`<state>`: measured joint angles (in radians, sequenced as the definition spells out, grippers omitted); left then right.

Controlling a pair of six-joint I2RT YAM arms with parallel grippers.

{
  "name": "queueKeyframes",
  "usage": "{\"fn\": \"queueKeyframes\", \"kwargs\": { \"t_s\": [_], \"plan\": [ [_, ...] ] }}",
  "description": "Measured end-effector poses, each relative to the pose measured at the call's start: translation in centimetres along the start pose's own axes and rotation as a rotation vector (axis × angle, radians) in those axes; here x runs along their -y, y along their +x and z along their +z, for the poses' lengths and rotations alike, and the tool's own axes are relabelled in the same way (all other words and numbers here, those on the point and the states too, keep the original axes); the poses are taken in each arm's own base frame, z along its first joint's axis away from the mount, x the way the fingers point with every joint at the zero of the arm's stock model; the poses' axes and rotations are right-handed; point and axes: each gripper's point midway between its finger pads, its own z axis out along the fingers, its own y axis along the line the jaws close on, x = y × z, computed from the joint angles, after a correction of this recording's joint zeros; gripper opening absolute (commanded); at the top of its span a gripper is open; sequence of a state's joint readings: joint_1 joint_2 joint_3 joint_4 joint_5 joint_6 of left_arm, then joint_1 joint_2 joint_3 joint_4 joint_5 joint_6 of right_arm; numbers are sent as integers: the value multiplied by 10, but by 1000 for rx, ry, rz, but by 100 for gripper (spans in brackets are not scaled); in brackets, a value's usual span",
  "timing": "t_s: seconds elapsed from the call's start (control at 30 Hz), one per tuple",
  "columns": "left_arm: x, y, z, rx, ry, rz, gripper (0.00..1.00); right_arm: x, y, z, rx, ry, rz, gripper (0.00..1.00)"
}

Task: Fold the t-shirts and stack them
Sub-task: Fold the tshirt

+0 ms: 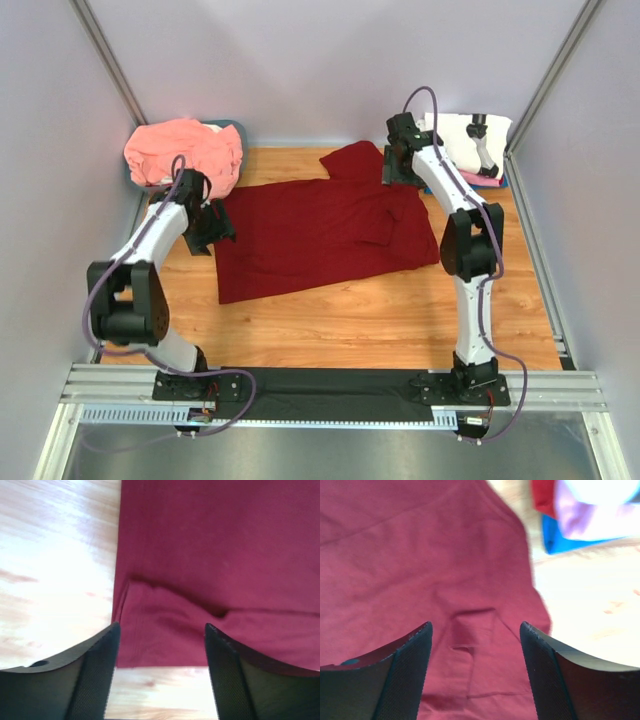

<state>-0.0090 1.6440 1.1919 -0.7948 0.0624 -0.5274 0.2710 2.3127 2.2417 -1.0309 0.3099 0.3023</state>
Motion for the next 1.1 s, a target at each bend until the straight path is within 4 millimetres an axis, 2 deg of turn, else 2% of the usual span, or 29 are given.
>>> {"fn": "queueKeyframes", "kwargs": {
  "t_s": [0.13, 0.23, 0.33, 0.43, 0.57, 0.63, 0.7, 0.77, 0.93, 1.1],
  "plan": [
    [4, 0, -49, 132, 70, 13, 79, 32, 33, -31, -41, 10, 17, 74],
    [-2, 22, -69, 190, 124, 12, 81, 60, 68, -70, -39, -29, 88, 73],
    [-14, 60, -57, 150, 145, -11, 82, 82, 93, -105, 11, -78, 189, 70],
    [-29, 101, -35, 59, 135, -50, 82, 90, 124, -120, 48, -145, 291, 65],
    [-38, 130, -19, -1, 135, -96, 80, 84, 185, -103, -53, -194, 353, 57],
    [-38, 132, -15, 0, 141, -112, 79, 81, 212, -89, -131, -200, 376, 54],
    [-37, 130, -13, 10, 146, -122, 78, 82, 228, -79, -183, -196, 402, 51],
    [-36, 127, -10, 28, 151, -131, 77, 85, 229, -71, -197, -193, 429, 49],
    [-41, 125, 3, 45, 132, -146, 76, 90, 218, -53, -172, -188, 475, 45],
    [-44, 121, 15, 45, 104, -158, 72, 91, 221, -30, -198, -182, 493, 42]
  ]
}}
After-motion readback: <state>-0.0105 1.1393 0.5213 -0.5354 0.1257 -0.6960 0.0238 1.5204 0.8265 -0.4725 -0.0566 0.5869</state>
